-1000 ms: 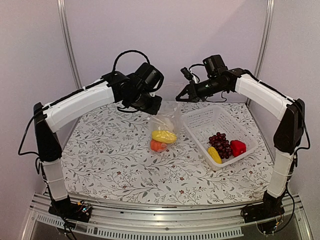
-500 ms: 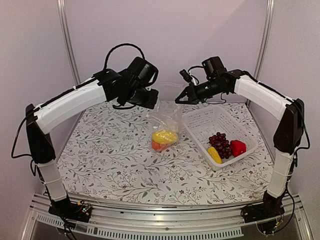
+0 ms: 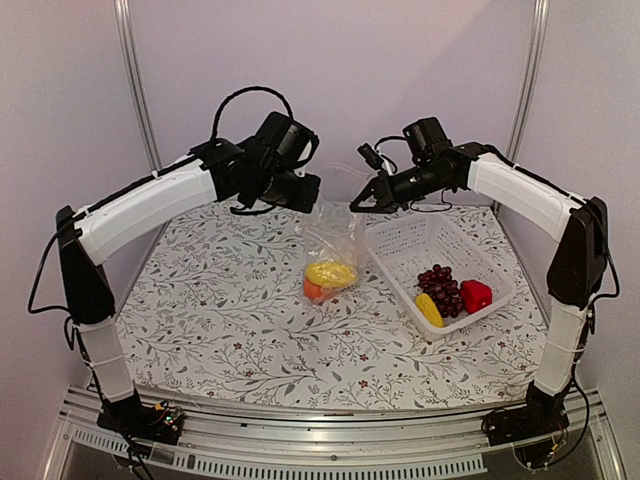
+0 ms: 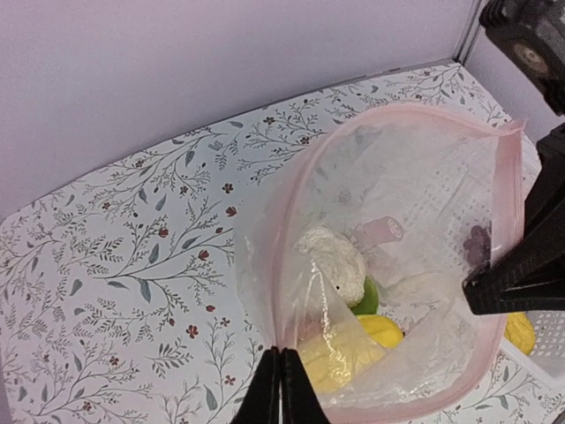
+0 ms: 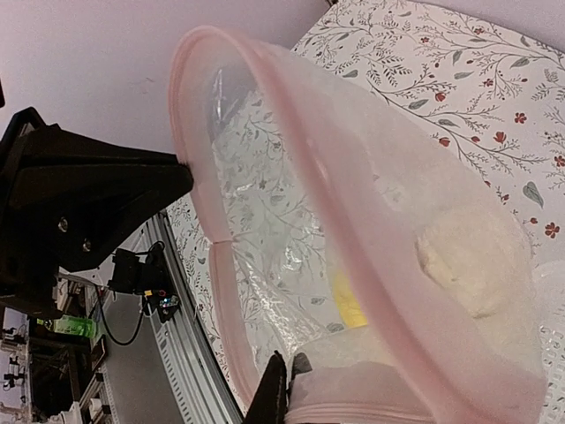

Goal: Place the food in the zip-top bag and seal the zipper
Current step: Adjust the zipper food storage bag at the center of the board.

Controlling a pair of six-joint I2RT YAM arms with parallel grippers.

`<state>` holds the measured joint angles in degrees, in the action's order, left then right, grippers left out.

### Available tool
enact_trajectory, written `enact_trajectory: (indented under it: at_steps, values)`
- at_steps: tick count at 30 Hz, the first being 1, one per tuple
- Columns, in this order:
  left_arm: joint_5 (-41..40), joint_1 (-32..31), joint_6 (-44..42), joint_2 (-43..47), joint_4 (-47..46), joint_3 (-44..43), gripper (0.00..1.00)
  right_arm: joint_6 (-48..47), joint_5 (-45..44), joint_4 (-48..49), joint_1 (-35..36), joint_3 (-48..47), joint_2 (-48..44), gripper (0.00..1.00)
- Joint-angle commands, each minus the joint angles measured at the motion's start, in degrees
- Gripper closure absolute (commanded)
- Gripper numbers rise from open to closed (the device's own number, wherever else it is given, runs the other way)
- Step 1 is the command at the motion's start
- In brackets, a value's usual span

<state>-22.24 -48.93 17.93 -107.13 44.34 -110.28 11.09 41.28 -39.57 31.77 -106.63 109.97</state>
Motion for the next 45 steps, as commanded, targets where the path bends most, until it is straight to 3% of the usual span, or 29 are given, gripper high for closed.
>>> enact_trajectory:
  at_steps: [1, 3, 7, 9, 14, 18, 22, 27, 30, 33, 40, 45]
  values:
    - [2.19, 1.36, -1.08, -0.96, -2.30, 0.24, 0.93, -1.48, 1.06, 0.17, 0.14, 1.05, -2.28, 0.96]
    - [2.45, 1.66, -1.02, -0.81, -2.82, 0.64, 0.87, -1.67, 1.10, 0.18, 0.14, 1.03, -2.38, 0.95]
    - [4.55, 2.52, -1.54, -0.32, -5.27, 2.26, 0.92, -1.94, 1.04, 0.17, 0.14, 0.90, -2.35, 0.94]
    - [5.59, 3.01, -1.83, -0.39, -5.95, 2.32, 0.99, -2.07, 0.68, 0.14, 0.14, 0.97, -2.24, 0.94]
    - [6.09, 3.72, -2.63, -0.74, -6.72, 2.74, 1.00, -3.30, 0.42, -0.15, 0.05, 0.90, -2.39, 0.93]
    - [6.57, 4.28, -3.04, -1.75, -6.85, 2.96, 0.89, -3.70, 0.98, -0.39, -0.04, 0.98, -2.25, 0.93]
    - [7.47, 4.61, -3.55, -2.58, -7.75, 2.73, 1.00, -3.93, 0.96, -0.52, -0.07, 1.07, -2.24, 0.92]
    - [8.77, 4.61, -3.67, -1.92, -9.04, 2.70, 1.00, -4.44, 0.50, -0.76, -0.33, 1.07, -2.22, 0.91]
    - [8.37, 4.62, -3.90, -0.55, -8.69, 2.86, 1.00, -5.24, 0.68, -0.85, -1.13, 0.94, -2.43, 0.83]
    - [8.66, 4.63, -3.69, 1.27, -8.48, 3.79, 1.00, -7.02, 1.24, -1.26, -2.69, 0.30, -3.02, 0.67]
    - [9.60, 4.67, -2.27, 1.81, -9.38, 7.23, 1.00, -15.57, 3.93, -5.05, -8.19, 0.43, -7.24, 0.44]
    - [10.62, 4.72, -1.05, 2.58, -9.84, 8.27, 1.00, -21.78, 5.39, -8.58, -14.63, 4.55, -13.51, 0.37]
